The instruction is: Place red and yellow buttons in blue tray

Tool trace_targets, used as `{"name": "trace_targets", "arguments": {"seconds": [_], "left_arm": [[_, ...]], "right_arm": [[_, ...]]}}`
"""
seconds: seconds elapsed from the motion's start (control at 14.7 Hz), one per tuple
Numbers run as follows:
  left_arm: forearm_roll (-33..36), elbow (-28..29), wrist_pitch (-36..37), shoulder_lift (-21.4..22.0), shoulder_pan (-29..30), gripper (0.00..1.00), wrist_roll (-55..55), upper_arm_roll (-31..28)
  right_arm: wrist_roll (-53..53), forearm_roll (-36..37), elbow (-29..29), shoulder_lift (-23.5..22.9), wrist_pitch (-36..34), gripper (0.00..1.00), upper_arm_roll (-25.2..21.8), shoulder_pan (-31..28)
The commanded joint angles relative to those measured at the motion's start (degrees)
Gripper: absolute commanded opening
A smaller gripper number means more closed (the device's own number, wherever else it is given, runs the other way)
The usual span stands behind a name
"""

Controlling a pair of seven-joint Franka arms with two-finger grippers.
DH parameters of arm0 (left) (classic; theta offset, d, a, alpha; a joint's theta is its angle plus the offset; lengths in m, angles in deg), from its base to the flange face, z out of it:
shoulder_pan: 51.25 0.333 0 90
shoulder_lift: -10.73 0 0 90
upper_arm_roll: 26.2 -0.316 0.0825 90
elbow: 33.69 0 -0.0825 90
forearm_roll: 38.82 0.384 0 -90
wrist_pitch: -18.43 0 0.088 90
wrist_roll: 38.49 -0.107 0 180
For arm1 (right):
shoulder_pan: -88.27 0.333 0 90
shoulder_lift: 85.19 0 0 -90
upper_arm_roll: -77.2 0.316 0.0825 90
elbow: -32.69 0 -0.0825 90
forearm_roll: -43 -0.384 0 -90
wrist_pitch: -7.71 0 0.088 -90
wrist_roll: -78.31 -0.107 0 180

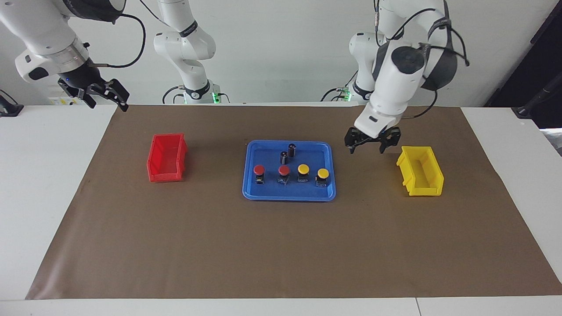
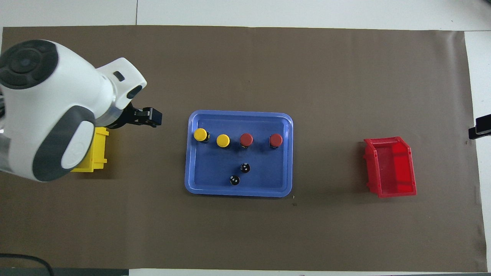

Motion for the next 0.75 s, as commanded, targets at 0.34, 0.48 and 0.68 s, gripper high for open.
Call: {"name": "trace_targets", "arguments": {"seconds": [0.34,0.48,0.68], "left_arm": [[-1.1,-10.7,16.0,3.4,12.3,1.00,-17.4,0.3],[-1.2,-11.0,15.4,3.4,12.7,1.00,-18.3,0.2],[-1.4,-11.1,15.1,3.3,14.2,1.00,-18.8,-0.4]], "right_arm": [[1.2,-0.7,-1.8,1.4,1.1,1.00,-0.1,0.0],[1.2,-0.7,-1.8,1.4,1.1,1.00,-0.1,0.0],[1.2,-0.7,-1.8,1.4,1.1,1.00,-0.1,0.0]]}}
